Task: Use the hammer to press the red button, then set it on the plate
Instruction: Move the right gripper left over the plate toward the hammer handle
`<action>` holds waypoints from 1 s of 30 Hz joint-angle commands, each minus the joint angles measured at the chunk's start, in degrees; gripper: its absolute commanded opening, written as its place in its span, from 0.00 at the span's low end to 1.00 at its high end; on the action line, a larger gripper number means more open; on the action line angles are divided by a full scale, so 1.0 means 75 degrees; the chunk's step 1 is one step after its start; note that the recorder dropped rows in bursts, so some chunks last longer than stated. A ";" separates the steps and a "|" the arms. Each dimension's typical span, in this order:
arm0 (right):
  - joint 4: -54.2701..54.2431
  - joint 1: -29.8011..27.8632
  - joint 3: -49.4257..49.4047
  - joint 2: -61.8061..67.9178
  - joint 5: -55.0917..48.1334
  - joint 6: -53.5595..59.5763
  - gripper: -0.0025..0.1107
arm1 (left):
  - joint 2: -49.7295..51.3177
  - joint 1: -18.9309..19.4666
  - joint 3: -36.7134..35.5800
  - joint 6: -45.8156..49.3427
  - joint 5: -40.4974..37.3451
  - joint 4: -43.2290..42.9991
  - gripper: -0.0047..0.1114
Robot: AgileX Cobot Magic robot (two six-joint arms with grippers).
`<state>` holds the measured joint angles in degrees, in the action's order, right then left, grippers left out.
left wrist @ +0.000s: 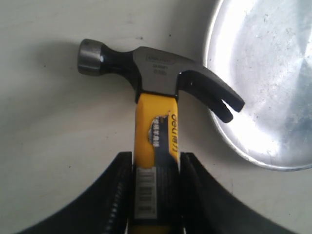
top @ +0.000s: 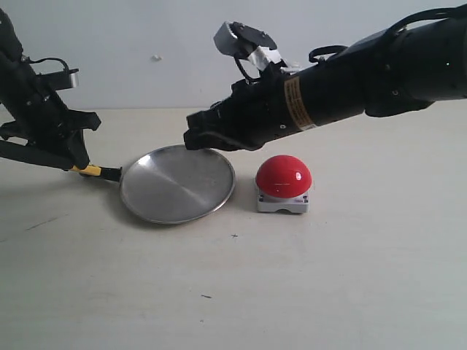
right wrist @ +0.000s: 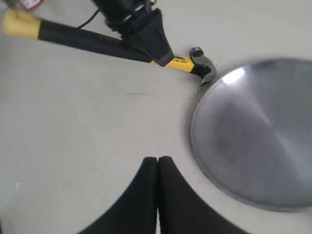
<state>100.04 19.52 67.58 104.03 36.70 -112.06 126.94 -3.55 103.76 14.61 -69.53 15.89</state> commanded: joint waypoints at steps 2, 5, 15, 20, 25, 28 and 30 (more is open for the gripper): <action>-0.1161 0.0066 0.0116 0.0368 0.0290 -0.1320 0.05 | -0.0160 0.0021 -0.0014 0.0014 -0.0057 0.0257 0.04; -0.2554 0.0133 0.0116 0.0611 0.0680 -0.1269 0.08 | -0.0160 0.0021 -0.0014 0.0064 -0.0057 0.0392 0.04; -0.4880 0.0667 0.0116 0.0955 0.0686 0.2942 0.09 | -0.0160 0.0021 -0.0014 0.0184 -0.0057 0.0427 0.04; -0.4813 0.0688 0.0116 0.0955 0.0540 0.5532 0.14 | -0.0160 0.0021 -0.0014 0.0185 -0.0057 0.0427 0.04; -0.3747 0.0892 0.0369 0.0955 -0.0729 0.6722 0.27 | -0.0160 0.0021 -0.0014 0.0185 -0.0057 0.0412 0.04; -0.2876 0.1245 0.0586 0.0955 -0.1343 0.7353 0.31 | -0.0160 0.0021 -0.0014 0.0185 -0.0057 0.0412 0.04; -0.2445 0.1523 0.0729 0.0955 -0.1674 0.7837 0.32 | -0.0160 0.0021 -0.0014 0.0185 -0.0057 0.0412 0.04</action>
<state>77.28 28.57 71.69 111.03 27.30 -58.34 126.94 -3.32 103.76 15.68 -69.58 17.04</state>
